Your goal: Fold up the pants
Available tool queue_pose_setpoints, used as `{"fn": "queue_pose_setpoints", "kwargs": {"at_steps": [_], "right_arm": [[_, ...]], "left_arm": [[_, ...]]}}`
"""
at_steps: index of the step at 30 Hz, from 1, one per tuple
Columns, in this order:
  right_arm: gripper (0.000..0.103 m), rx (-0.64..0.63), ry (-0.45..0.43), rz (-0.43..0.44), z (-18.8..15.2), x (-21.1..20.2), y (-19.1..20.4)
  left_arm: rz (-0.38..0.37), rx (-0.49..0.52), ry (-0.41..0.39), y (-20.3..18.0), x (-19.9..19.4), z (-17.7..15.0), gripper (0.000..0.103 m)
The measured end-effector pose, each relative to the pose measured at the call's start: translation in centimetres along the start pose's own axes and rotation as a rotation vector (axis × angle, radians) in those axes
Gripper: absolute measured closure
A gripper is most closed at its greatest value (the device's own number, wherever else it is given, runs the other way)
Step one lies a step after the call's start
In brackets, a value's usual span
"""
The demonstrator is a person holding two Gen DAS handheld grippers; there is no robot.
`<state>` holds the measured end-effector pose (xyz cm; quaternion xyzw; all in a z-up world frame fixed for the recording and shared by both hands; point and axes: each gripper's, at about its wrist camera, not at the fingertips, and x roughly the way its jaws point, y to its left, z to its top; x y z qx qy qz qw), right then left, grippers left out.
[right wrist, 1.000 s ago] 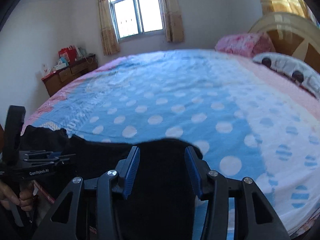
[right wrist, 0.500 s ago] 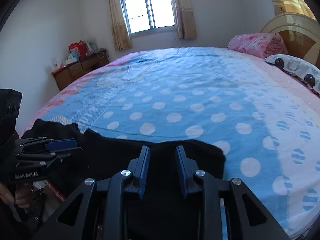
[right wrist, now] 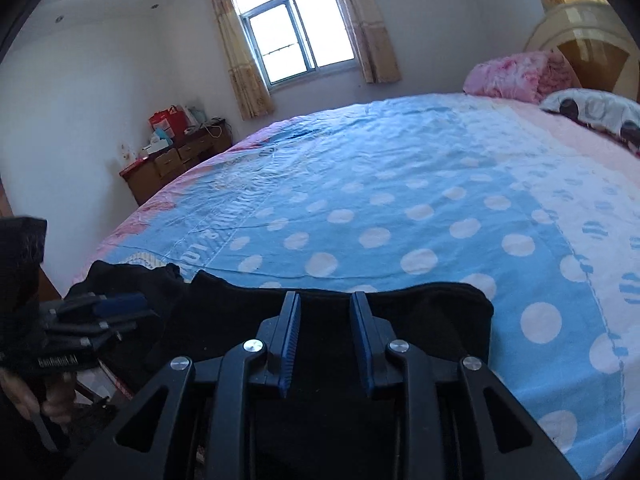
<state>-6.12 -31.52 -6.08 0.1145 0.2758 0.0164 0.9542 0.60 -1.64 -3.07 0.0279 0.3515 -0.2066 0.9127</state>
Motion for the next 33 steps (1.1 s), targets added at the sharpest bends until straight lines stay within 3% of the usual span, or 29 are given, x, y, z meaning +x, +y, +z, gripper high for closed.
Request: {"fn": "queue_pose_setpoints", "kwargs": {"at_steps": [6,9,15,21,24,28,30,33], "right_arm": [[0.075,-0.008,0.048,0.032,-1.1,1.0,1.6],[0.075,-0.006,0.045,0.035,-1.3,0.8,1.8],[0.075,-0.012,0.055,0.028,-1.5,1.0,2.1],[0.075,0.009,0.09,0.029,-1.9,1.6,1.7],[0.075,0.019,0.095,0.023,-1.9,1.7,1.6],[0.075,0.028,0.097,0.021,-1.8,1.8,1.3],[0.075,0.041,0.1,0.022,-1.7,1.9,1.1],[0.075,0.049,0.093,0.014,-1.6,1.7,0.9]], "left_arm": [[0.319,-0.279,-0.082,13.1,-3.7,-1.7,0.033],[0.4,-0.442,-0.142,18.7,-4.9,-3.3,0.033],[0.226,-0.655,-0.186,23.5,-3.2,-6.8,0.034],[0.266,-0.61,-0.231,21.6,-2.7,-7.3,0.036],[0.259,-0.636,-0.241,21.3,-2.7,-7.7,0.047],[0.234,-0.633,-0.229,20.7,-2.6,-7.2,0.071],[0.239,-0.649,-0.222,20.8,-2.8,-7.3,0.075],[0.185,-0.724,-0.241,21.4,-3.6,-7.2,0.081]]}}
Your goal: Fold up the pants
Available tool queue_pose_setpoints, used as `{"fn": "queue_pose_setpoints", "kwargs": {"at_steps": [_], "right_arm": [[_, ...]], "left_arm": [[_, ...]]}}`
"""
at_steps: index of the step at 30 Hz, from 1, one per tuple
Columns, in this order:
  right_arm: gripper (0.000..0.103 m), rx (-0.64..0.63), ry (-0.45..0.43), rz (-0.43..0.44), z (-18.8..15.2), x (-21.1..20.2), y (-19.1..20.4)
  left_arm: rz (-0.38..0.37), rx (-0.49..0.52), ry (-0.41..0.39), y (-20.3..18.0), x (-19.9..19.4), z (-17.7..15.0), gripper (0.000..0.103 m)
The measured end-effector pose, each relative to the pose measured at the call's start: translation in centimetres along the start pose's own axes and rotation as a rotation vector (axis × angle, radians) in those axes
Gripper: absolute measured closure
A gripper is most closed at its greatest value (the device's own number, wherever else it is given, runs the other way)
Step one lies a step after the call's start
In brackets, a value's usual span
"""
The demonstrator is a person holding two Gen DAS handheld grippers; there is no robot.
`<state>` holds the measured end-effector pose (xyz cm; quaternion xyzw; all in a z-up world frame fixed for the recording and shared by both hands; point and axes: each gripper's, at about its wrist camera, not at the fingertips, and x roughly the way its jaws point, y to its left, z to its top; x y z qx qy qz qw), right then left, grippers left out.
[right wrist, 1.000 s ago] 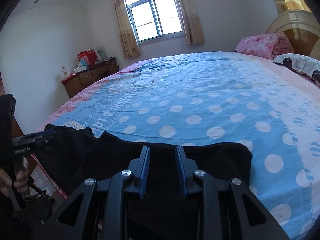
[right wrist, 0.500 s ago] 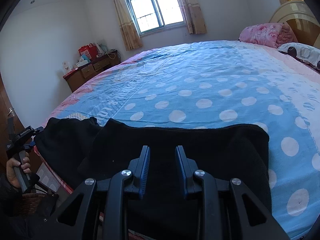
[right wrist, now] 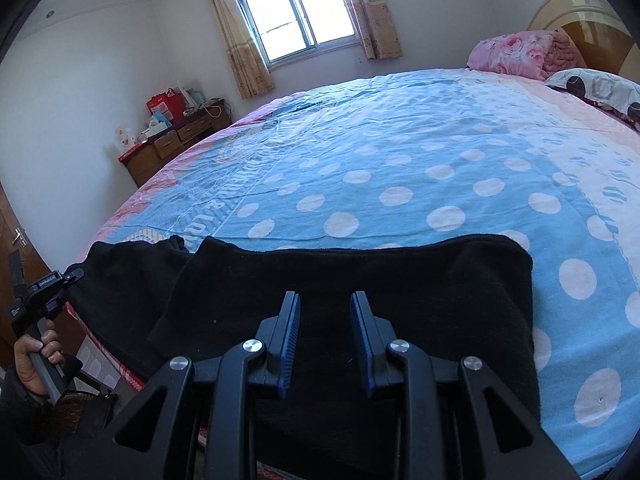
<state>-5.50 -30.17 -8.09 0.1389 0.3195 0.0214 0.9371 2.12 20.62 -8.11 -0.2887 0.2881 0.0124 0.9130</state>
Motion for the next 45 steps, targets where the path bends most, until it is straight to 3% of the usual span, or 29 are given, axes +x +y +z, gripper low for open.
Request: {"fn": "queue_pose_setpoints", "kwargs": {"at_steps": [4,7,11,16,21,24,27,31,35,40,42,45], "right_arm": [[0.075,0.025,-0.012,-0.002,0.3,-0.4,-0.5],[0.075,0.068,-0.034,0.002,0.8,-1.1,-1.4],[0.075,0.164,-0.077,0.011,1.7,-2.6,-3.8],[0.075,0.255,-0.118,-0.003,1.9,-4.5,-6.5],[0.075,0.329,-0.178,-0.03,1.8,-7.1,-9.2],[0.075,0.368,-0.212,-0.058,1.6,-8.6,-10.9],[0.075,0.407,-0.228,-0.078,1.0,-9.5,-12.3],[0.075,0.449,-0.224,-0.08,0.6,-9.6,-13.5],[0.075,0.454,-0.2,-0.067,0.3,-9.0,-13.6],[0.075,0.437,-0.171,0.014,0.5,-8.1,-12.9],[0.075,0.442,-0.163,0.123,0.7,-7.7,-12.6],[0.06,0.423,-0.129,0.253,1.0,-6.9,-11.7]], "left_arm": [[-0.041,0.061,-0.041,-2.5,-1.6,0.8,0.082],[-0.135,0.123,-0.047,-5.5,-2.7,1.6,0.083],[-0.293,0.286,-0.075,-12.2,-4.5,1.5,0.083],[-0.513,0.552,-0.046,-22.2,-6.4,-2.5,0.083],[-0.716,0.776,0.055,-30.6,-6.1,-10.0,0.085],[-0.764,0.927,0.092,-33.9,-5.6,-15.6,0.085],[-0.756,1.054,0.137,-35.5,-4.1,-20.8,0.085],[-0.753,1.189,0.182,-35.3,-2.8,-26.2,0.086],[-0.787,1.299,0.156,-34.8,-4.0,-29.9,0.087],[-0.795,1.375,0.117,-34.4,-5.1,-31.4,0.087],[-0.817,1.351,0.142,-34.4,-5.5,-30.2,0.085],[-0.846,1.271,0.199,-34.1,-6.1,-27.4,0.076]]}}
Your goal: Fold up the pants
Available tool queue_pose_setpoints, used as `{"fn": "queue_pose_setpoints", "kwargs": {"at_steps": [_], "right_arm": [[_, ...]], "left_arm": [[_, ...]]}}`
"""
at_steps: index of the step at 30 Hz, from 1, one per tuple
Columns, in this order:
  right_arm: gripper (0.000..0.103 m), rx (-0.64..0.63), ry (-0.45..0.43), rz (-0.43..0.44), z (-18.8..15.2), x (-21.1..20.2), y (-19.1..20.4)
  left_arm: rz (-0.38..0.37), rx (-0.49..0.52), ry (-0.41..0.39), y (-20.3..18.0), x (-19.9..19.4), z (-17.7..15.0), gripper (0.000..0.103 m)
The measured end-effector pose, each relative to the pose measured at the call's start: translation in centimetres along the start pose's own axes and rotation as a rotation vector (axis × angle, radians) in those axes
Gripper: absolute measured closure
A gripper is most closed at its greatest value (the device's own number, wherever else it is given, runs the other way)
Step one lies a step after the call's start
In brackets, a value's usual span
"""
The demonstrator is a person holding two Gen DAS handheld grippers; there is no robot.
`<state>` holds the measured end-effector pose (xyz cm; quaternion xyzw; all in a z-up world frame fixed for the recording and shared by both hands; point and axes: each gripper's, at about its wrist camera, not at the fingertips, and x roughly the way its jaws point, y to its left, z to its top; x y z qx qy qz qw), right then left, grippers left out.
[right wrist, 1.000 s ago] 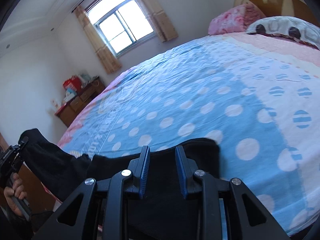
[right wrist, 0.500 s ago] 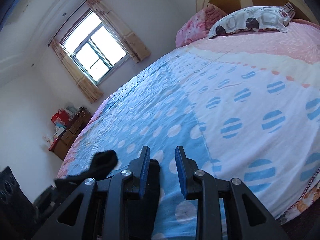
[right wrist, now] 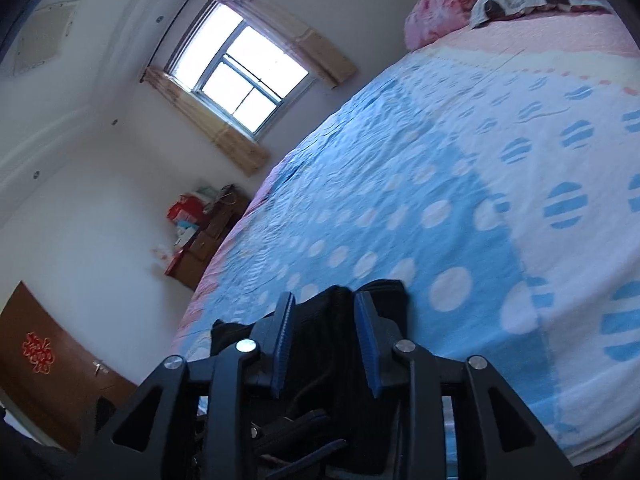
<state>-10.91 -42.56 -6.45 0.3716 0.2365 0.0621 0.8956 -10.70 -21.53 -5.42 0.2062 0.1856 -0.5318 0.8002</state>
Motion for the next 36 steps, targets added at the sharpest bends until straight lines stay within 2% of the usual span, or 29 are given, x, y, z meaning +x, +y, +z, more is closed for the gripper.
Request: {"fn": "queue_pose_setpoints", "kwargs": {"at_steps": [1,2,3,7,8,10,12,17,19,20,22,23,29,32,36], "right_arm": [[0.052,-0.021,0.022,0.008,-0.1,0.5,0.4],[0.05,-0.047,0.045,0.003,-0.2,1.1,0.8],[0.05,-0.063,0.062,-0.001,-0.4,1.6,1.1],[0.05,-0.098,0.133,-0.012,-0.4,4.1,1.5],[0.05,-0.116,0.151,-0.021,-0.4,4.8,1.5],[0.05,-0.132,0.195,-0.105,-0.6,6.3,1.3],[0.05,-0.128,0.193,-0.106,-0.8,6.6,0.9],[0.049,-0.204,0.216,-0.145,-1.5,7.1,1.7],[0.05,-0.269,0.212,-0.17,-1.8,7.3,2.5],[0.057,-0.308,0.209,-0.185,-2.0,7.3,2.9],[0.083,-0.353,0.226,-0.181,-2.4,7.5,3.4],[0.085,-0.351,0.226,-0.179,-2.4,7.6,3.4],[0.087,-0.393,0.115,-0.173,-2.0,4.5,5.0],[0.087,-0.45,0.094,-0.249,-2.2,3.5,5.1],[0.087,-0.383,0.128,-0.318,-2.0,4.5,2.5]], "left_arm": [[-0.003,-0.033,-0.001,0.9,-0.7,0.2,0.062],[0.006,-0.068,-0.006,1.8,-1.6,0.4,0.043],[0.037,-0.11,-0.016,2.9,-2.7,0.5,0.039],[0.113,-0.277,-0.028,7.4,-6.5,0.2,0.038],[0.171,-0.319,-0.017,8.8,-7.5,-0.1,0.038],[0.231,-0.377,-0.014,10.5,-8.7,-0.9,0.037],[0.277,-0.466,0.006,12.5,-10.0,-2.0,0.035],[0.355,-0.603,0.046,15.7,-11.2,-4.5,0.035],[0.366,-0.623,0.057,16.4,-10.5,-5.1,0.035],[0.374,-0.623,0.064,16.3,-10.3,-5.2,0.035],[0.396,-0.611,0.083,16.7,-9.7,-5.5,0.035],[0.402,-0.606,0.094,16.5,-9.5,-5.4,0.035],[0.405,-0.586,0.101,16.5,-9.3,-4.9,0.035],[0.422,-0.578,0.121,16.4,-8.8,-5.1,0.035],[0.434,-0.558,0.16,16.2,-7.5,-5.2,0.034]]}}
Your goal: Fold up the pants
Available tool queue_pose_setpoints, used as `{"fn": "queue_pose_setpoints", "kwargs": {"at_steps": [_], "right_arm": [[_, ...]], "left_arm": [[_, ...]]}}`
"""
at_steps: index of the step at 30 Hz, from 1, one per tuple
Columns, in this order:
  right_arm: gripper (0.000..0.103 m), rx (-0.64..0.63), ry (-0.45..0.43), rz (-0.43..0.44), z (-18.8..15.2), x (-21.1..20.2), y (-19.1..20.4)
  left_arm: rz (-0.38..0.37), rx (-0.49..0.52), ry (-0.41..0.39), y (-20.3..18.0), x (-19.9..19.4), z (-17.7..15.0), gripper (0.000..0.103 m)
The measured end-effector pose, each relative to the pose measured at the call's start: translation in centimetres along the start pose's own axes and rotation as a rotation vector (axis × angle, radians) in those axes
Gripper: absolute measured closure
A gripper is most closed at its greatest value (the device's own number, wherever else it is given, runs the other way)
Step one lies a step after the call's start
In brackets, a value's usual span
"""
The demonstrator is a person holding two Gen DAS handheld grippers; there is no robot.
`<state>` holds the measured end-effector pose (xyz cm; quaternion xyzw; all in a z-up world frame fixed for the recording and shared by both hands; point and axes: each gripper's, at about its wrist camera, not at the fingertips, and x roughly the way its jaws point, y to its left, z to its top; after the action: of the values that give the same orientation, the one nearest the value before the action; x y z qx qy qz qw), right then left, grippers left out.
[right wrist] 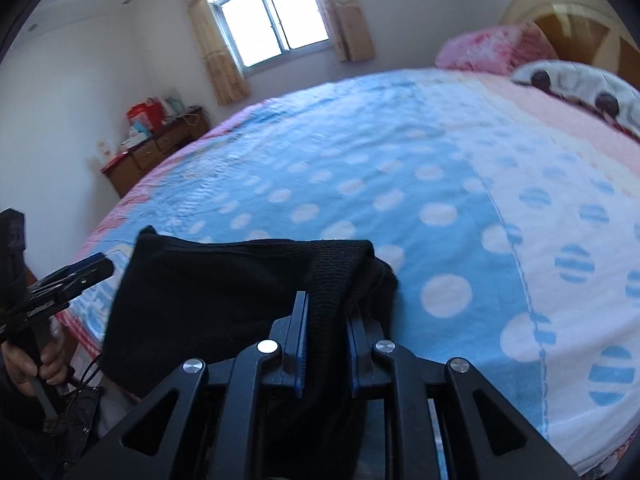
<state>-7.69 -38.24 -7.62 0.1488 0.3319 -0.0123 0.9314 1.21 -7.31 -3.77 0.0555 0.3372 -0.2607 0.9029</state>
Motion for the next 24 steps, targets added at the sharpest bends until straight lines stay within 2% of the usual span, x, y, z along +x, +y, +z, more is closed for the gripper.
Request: {"fn": "queue_pose_setpoints", "kwargs": {"at_steps": [4,7,10,12,14,16,19,21,24], "right_arm": [[0.079,-0.035,-0.007,0.011,-0.1,0.5,0.5],[0.076,0.031,-0.018,0.031,0.2,-0.3,-0.1],[0.076,0.134,-0.128,0.067,0.7,-2.9,-1.2],[0.076,0.114,-0.181,0.118,0.9,-4.6,-0.7],[0.076,0.036,-0.15,0.175,0.7,-5.0,1.0],[0.076,-0.013,-0.096,0.203,-0.2,-4.5,2.6],[0.076,-0.032,-0.006,0.196,-1.7,-2.9,3.6],[0.076,-0.016,0.045,0.147,-2.5,-1.8,2.9],[0.076,0.077,0.08,0.182,-3.2,-0.9,0.9]], "left_arm": [[0.044,0.029,0.038,-0.8,1.3,0.1,0.035],[0.056,0.033,0.016,-0.8,0.8,0.9,0.034],[0.049,0.013,-0.023,-0.6,-0.1,1.8,0.031],[0.033,0.02,-0.029,-1.1,0.1,2.3,0.03],[0.006,0.056,-0.014,-2.3,1.2,2.7,0.03],[0.013,0.07,0.0,-3.0,2.6,2.8,0.029],[0.045,0.036,0.089,-2.8,5.9,2.5,0.029],[0.045,-0.011,0.145,-2.2,7.7,2.2,0.026],[0.063,-0.049,0.157,-1.8,8.9,1.9,0.012]]}}
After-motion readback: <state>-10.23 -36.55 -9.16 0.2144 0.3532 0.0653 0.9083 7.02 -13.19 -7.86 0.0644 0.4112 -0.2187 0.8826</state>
